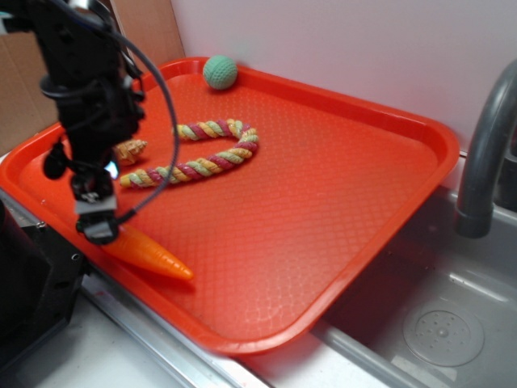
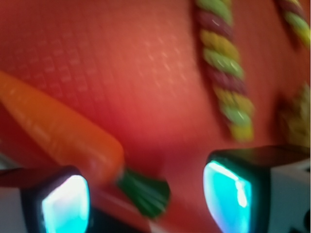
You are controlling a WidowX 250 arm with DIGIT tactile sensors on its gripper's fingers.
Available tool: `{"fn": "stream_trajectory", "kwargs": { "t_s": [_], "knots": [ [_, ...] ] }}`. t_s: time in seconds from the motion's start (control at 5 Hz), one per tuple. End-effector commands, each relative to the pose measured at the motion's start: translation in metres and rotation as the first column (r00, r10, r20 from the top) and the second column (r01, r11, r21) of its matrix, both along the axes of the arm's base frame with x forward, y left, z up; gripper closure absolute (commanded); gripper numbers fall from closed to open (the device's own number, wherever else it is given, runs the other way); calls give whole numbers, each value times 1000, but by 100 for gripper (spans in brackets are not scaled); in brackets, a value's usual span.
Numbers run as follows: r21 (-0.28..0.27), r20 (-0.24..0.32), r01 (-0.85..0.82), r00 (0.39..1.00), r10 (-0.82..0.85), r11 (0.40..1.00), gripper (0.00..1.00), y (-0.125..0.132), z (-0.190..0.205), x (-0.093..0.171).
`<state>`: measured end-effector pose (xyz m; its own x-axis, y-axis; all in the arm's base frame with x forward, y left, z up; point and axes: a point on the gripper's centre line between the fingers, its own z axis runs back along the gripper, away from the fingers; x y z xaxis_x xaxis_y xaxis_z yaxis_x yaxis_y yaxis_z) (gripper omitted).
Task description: Grab the carrot.
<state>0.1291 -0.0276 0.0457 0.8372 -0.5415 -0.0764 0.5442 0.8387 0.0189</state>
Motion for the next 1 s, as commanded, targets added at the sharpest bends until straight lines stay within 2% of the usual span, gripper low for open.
{"fn": "stream_trajectory", "kwargs": {
  "t_s": [0.0,0.2,0.4,0.6,0.8],
  "knots": [
    [-11,32,200,979,-199,980,0,-36,-11,12],
    [0,30,191,981,-191,981,0,-34,-12,14],
    [-3,-6,148,989,-148,989,31,-30,-21,14],
    [-43,-77,109,991,-112,993,100,-27,-44,20],
    [-20,-112,87,990,-89,996,100,-26,-40,20]
  ]
}}
